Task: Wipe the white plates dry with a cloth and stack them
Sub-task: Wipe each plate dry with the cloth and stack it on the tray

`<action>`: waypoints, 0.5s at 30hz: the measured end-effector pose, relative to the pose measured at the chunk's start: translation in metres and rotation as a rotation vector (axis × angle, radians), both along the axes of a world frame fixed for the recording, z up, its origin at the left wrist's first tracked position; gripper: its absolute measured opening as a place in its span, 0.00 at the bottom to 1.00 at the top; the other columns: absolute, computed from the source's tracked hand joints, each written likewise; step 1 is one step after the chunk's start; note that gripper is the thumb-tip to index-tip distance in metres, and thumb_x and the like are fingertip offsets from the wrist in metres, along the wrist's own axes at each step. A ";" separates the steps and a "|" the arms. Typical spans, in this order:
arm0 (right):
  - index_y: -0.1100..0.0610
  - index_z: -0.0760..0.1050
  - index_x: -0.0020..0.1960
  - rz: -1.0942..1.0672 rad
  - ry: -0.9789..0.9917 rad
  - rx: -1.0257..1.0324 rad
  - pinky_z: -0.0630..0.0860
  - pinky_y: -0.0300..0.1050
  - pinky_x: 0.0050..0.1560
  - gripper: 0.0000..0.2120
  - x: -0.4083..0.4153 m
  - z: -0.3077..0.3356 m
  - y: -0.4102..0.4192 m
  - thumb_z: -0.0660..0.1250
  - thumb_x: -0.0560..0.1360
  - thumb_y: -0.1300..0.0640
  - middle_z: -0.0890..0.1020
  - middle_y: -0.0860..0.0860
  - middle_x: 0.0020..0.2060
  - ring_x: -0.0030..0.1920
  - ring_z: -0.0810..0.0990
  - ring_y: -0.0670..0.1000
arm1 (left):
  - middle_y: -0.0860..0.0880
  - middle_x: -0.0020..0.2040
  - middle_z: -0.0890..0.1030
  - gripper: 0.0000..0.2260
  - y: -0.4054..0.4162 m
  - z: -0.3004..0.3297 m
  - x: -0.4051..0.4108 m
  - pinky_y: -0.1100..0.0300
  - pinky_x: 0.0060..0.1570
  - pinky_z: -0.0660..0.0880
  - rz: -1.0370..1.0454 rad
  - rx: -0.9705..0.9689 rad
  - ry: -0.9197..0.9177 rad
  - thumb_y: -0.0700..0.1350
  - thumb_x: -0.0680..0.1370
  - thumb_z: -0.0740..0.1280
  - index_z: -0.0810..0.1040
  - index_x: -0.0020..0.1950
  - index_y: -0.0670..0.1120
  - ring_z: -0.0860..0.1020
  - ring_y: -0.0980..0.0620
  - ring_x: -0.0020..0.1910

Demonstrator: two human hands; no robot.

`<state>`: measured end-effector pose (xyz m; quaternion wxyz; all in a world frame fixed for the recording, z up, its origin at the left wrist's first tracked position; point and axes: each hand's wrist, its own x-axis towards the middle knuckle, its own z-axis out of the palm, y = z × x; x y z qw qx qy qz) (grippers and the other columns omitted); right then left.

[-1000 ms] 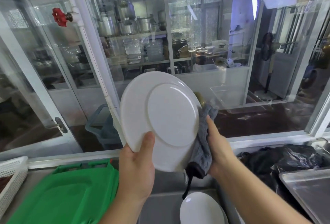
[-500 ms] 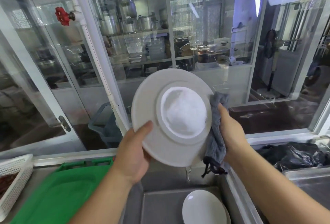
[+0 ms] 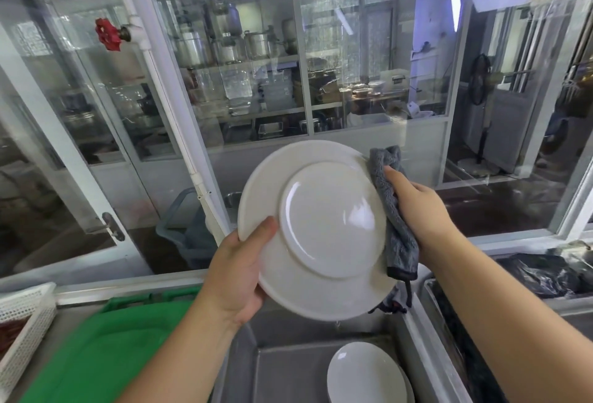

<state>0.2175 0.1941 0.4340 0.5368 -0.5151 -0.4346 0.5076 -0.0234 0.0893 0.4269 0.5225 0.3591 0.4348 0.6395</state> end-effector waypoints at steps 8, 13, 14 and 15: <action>0.55 0.85 0.49 -0.125 0.129 -0.154 0.85 0.55 0.51 0.26 -0.009 -0.040 -0.011 0.71 0.71 0.32 0.89 0.52 0.42 0.44 0.88 0.57 | 0.39 0.54 0.88 0.11 -0.003 -0.015 0.004 0.51 0.43 0.86 0.024 0.010 0.018 0.49 0.71 0.74 0.91 0.50 0.48 0.88 0.43 0.50; 0.57 0.85 0.49 -0.042 0.236 -0.104 0.82 0.46 0.28 0.19 -0.009 -0.034 -0.014 0.73 0.76 0.39 0.89 0.54 0.40 0.37 0.88 0.54 | 0.41 0.56 0.88 0.11 0.000 -0.023 -0.008 0.49 0.45 0.86 0.044 -0.010 -0.055 0.49 0.73 0.73 0.90 0.52 0.48 0.88 0.43 0.53; 0.57 0.85 0.50 -0.020 0.269 -0.094 0.81 0.45 0.28 0.18 -0.012 -0.034 -0.016 0.73 0.77 0.41 0.89 0.54 0.41 0.37 0.89 0.54 | 0.41 0.57 0.88 0.12 0.001 -0.023 -0.009 0.49 0.45 0.86 0.065 -0.013 -0.084 0.49 0.74 0.73 0.90 0.53 0.47 0.88 0.43 0.53; 0.57 0.85 0.51 -0.004 0.301 -0.088 0.82 0.45 0.29 0.17 -0.016 -0.035 -0.020 0.73 0.78 0.42 0.89 0.55 0.42 0.38 0.89 0.54 | 0.41 0.57 0.88 0.13 0.002 -0.022 -0.009 0.48 0.47 0.86 0.093 -0.014 -0.111 0.49 0.74 0.73 0.89 0.56 0.46 0.88 0.43 0.54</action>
